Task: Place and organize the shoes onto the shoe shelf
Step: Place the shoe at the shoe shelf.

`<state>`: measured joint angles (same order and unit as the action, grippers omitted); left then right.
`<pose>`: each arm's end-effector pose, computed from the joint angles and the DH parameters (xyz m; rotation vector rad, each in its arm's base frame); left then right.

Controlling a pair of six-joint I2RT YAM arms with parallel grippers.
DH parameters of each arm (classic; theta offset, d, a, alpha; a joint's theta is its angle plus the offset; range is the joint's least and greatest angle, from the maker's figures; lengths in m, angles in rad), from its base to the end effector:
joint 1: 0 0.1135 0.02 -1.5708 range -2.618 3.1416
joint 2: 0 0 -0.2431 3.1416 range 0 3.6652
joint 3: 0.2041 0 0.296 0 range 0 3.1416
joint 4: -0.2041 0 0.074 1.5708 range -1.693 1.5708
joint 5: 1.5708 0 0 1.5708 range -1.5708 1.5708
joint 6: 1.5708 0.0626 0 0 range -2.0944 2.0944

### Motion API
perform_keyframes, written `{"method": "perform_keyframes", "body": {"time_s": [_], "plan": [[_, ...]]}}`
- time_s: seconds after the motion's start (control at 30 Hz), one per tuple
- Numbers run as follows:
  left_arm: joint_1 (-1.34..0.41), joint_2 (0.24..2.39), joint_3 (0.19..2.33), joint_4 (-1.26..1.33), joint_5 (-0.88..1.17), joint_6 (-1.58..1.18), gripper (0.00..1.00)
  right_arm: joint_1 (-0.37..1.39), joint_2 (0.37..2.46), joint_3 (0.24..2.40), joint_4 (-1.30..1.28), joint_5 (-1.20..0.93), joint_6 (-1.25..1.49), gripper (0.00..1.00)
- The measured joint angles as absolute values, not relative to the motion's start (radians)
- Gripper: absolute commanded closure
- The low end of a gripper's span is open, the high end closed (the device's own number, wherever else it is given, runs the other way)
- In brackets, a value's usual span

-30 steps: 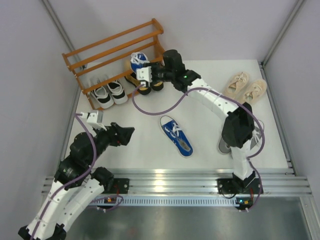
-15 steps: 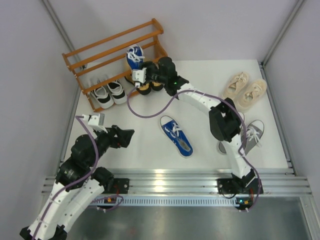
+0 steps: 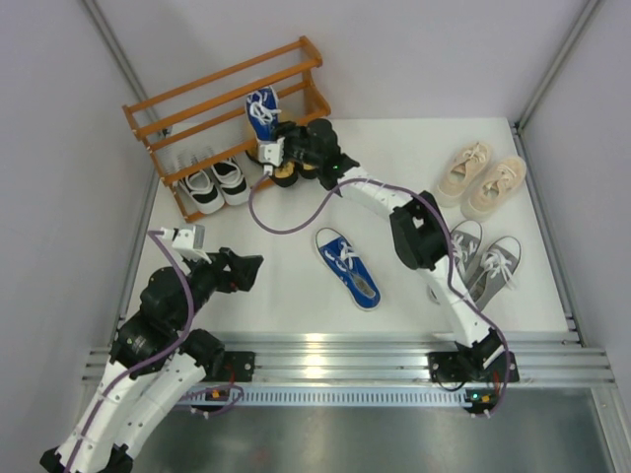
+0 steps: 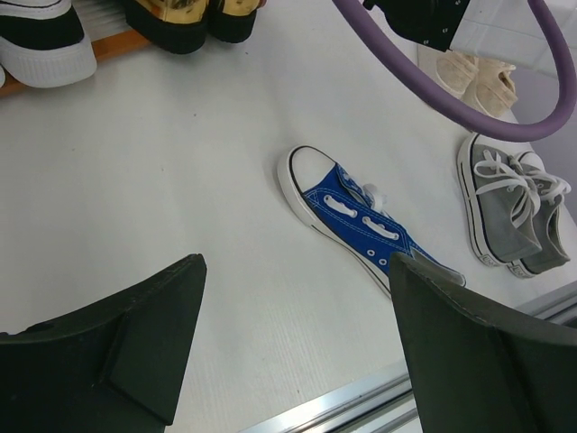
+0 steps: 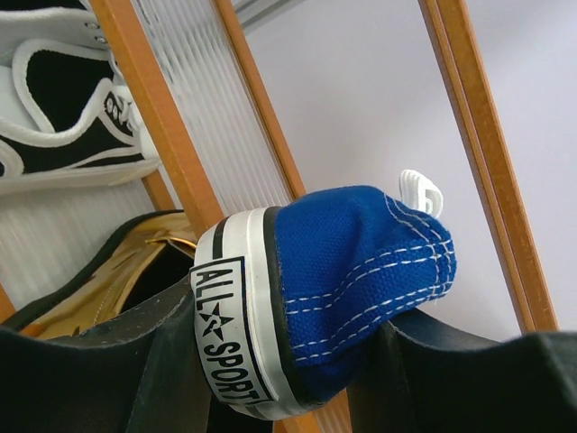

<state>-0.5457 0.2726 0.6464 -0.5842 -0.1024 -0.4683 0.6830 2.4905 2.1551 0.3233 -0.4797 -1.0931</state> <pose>0.1461 -0.0812 0.3122 -0.0050 1.8252 -0.6346 0.4754 0.4240 0.2205 -1.4273 0.6819 0.0588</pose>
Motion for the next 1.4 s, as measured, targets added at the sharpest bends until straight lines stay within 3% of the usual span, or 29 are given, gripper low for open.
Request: {"method": "perform_keyframes", "body": {"time_s": [0.1, 0.17, 0.33, 0.83, 1.4], "plan": [[-0.546, 0.273, 0.646, -0.585, -0.106, -0.468, 0.12, 0.674, 2.501, 2.162, 0.328, -0.483, -1.1, 0.48], [-0.546, 0.273, 0.646, -0.585, -0.109, -0.468, 0.12, 0.669, 2.502, 2.162, 0.331, -0.487, -1.103, 0.4], [-0.546, 0.272, 0.645, -0.585, -0.118, -0.468, 0.13, 0.653, 2.502, 2.158, 0.375, -0.48, -1.124, 0.02], [-0.546, 0.248, 0.645, -0.589, -0.122, -0.469, 0.13, 0.642, 2.422, 2.04, 0.366, -0.475, -1.16, 0.01], [-0.546, 0.239, 0.645, -0.591, -0.121, -0.469, 0.12, 0.64, 2.305, 2.04, -0.002, -0.453, -1.209, 0.01]]}}
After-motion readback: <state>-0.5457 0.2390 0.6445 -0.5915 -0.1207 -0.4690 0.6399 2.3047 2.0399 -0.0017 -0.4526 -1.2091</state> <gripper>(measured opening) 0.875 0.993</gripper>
